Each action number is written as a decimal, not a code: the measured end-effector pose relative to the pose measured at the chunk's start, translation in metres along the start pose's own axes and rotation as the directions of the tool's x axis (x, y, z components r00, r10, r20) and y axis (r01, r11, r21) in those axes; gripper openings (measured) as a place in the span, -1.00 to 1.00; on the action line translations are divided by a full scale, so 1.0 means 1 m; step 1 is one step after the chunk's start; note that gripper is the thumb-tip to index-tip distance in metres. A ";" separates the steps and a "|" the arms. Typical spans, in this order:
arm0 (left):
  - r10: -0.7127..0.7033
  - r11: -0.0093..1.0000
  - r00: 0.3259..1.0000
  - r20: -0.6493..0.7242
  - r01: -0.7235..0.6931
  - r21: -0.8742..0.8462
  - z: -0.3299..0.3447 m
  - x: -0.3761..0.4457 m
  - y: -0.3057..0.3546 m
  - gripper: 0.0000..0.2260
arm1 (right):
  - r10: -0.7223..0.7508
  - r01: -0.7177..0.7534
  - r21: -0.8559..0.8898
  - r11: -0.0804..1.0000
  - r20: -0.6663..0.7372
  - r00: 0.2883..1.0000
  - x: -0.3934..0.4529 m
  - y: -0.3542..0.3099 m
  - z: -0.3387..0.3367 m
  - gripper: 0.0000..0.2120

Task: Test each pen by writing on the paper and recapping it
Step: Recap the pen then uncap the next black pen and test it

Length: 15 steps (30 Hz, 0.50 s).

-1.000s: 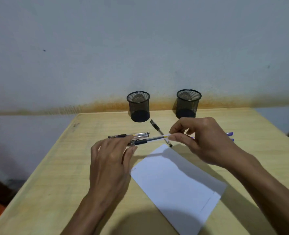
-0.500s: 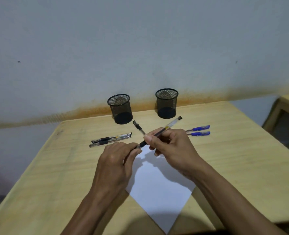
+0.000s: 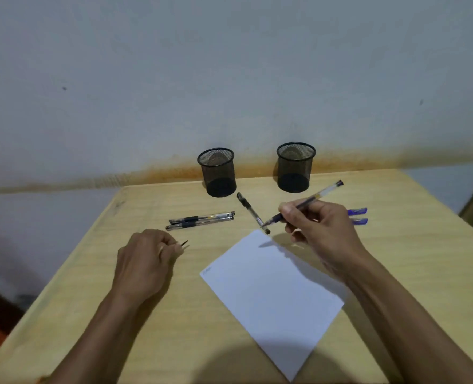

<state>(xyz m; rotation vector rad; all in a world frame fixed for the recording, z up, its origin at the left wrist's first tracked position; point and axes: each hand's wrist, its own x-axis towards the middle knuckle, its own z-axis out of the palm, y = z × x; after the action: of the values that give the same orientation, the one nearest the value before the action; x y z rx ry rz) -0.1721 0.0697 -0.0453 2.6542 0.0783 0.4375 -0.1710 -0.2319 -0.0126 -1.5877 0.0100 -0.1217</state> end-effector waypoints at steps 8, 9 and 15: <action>-0.010 0.996 0.999 -0.038 0.014 0.086 0.014 0.006 -0.015 -0.81 | 0.011 -0.009 -0.050 0.999 0.050 0.999 -0.013 0.007 0.026 -0.85; 0.006 0.999 0.996 -0.087 -0.001 0.048 0.012 0.001 -0.011 -0.78 | 0.020 -0.018 -0.044 0.999 0.055 0.998 -0.013 0.008 0.028 -0.84; 0.262 0.949 0.963 -0.062 -0.269 -0.165 0.011 -0.044 0.020 -0.78 | 0.093 -0.108 0.097 0.989 0.149 0.984 -0.018 0.011 0.058 -0.88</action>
<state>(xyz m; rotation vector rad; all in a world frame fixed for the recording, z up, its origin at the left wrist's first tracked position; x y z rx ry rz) -0.2110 0.0418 -0.0585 2.4930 -0.2968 0.5565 -0.1832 -0.1726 -0.0260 -1.4843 -0.0281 0.0711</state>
